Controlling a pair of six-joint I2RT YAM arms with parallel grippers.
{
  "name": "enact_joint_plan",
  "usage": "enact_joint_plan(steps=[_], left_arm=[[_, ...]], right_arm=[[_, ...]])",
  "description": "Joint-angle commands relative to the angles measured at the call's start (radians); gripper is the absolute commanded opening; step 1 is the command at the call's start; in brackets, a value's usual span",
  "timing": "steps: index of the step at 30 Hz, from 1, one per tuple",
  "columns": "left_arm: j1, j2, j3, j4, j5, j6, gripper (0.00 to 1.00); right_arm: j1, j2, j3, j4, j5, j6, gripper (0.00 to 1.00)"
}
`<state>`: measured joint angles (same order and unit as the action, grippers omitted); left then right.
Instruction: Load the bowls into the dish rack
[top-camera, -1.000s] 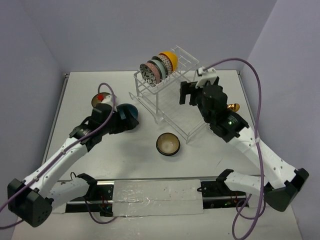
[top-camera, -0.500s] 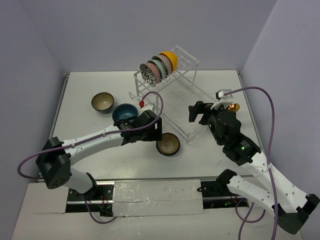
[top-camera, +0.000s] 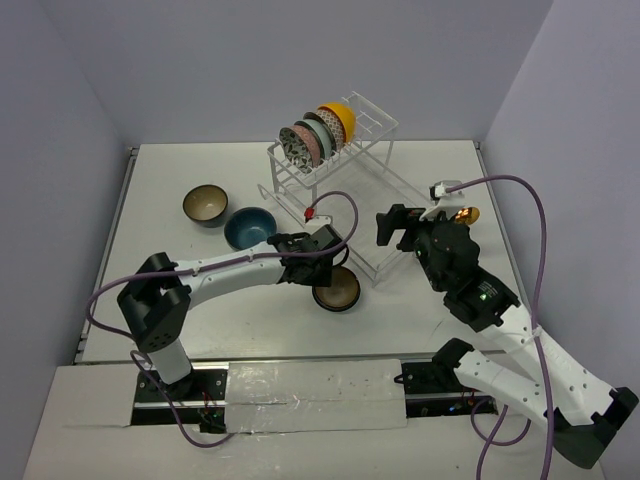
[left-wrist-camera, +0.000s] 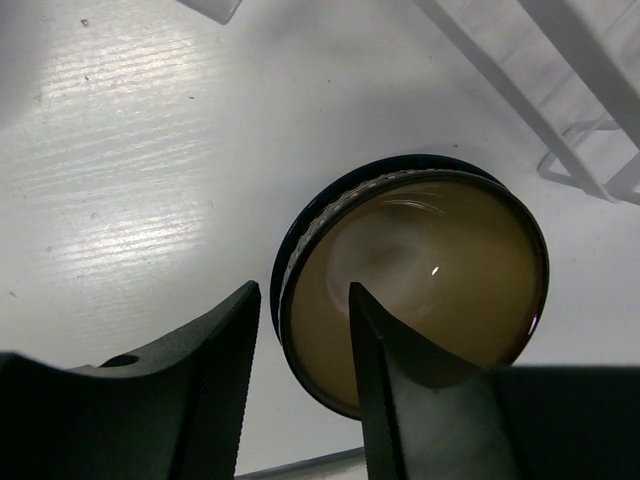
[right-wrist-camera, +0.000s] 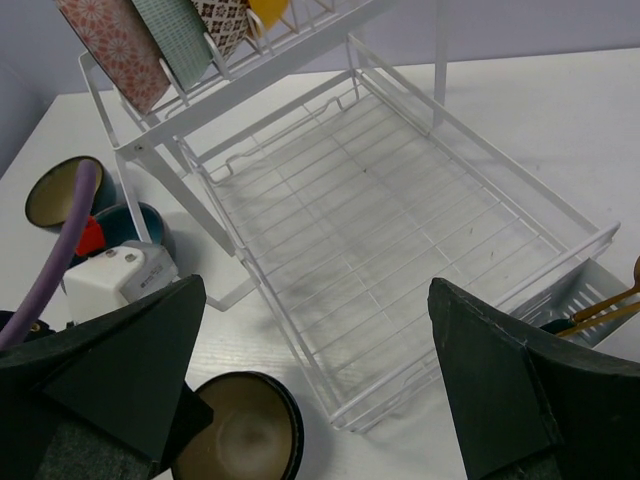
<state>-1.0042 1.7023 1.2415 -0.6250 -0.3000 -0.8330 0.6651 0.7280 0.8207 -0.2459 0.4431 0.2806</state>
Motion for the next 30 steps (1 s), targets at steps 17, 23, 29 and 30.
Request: enact_joint_plan(steps=[17, 23, 29, 30], left_arm=[[-0.031, 0.039, 0.062, -0.047, -0.056, 0.008, 0.22], [-0.031, 0.020, 0.064, -0.059, -0.077, 0.011, 0.00], [-0.031, -0.049, 0.044, -0.088, -0.151, 0.018, 0.00], [-0.030, -0.076, 0.041, -0.091, -0.163, 0.020, 0.00]], right_arm=[[0.002, -0.024, -0.017, 0.042, -0.015, 0.008, 1.00], [0.002, -0.029, -0.018, 0.045, -0.014, 0.008, 0.99], [0.001, -0.021, -0.022, 0.043, -0.027, 0.008, 0.99], [0.001, -0.018, -0.022, 0.045, -0.030, 0.008, 0.99]])
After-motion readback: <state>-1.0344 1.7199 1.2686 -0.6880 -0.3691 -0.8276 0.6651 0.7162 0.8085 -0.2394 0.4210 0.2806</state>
